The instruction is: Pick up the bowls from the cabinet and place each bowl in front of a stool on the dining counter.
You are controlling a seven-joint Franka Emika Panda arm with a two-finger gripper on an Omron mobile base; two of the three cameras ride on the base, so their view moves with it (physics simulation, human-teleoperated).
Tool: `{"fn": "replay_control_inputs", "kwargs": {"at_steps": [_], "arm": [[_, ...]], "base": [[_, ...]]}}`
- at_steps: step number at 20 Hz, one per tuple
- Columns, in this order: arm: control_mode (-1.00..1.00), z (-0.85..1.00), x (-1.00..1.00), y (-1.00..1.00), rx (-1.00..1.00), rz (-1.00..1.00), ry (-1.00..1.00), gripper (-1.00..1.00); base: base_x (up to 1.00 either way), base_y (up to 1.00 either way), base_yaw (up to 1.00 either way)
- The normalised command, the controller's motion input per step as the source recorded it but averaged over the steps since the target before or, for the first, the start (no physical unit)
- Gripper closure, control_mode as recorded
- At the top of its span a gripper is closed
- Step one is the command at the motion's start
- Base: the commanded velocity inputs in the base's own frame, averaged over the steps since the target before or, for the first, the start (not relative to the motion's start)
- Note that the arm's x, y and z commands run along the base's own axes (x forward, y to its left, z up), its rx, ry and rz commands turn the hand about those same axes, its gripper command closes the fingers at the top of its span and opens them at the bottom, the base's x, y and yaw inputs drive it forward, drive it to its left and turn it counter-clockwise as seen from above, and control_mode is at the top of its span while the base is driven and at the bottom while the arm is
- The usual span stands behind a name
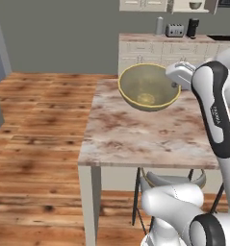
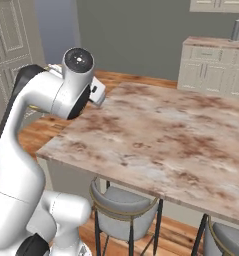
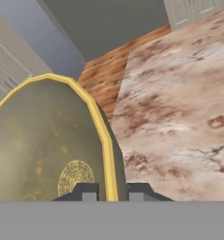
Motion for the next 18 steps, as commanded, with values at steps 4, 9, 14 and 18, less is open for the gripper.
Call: {"fn": "replay_control_inputs", "kwargs": {"at_steps": [4,9,14,18], "arm": [[1.00,0.00,0.00,0.00,0.00,0.00,0.00,1.00],[1.00,0.00,0.00,0.00,0.00,0.00,0.00,1.00],[1.00,0.00,0.00,0.00,0.00,0.00,0.00,1.00],[1.00,0.00,0.00,0.00,0.00,0.00,0.00,1.00]], "base": [[0.00,-0.45,-0.11],[0.03,-0.60,-0.12],[0.00,-0.52,-0.13],[0.00,-0.30,-0.17]]}}
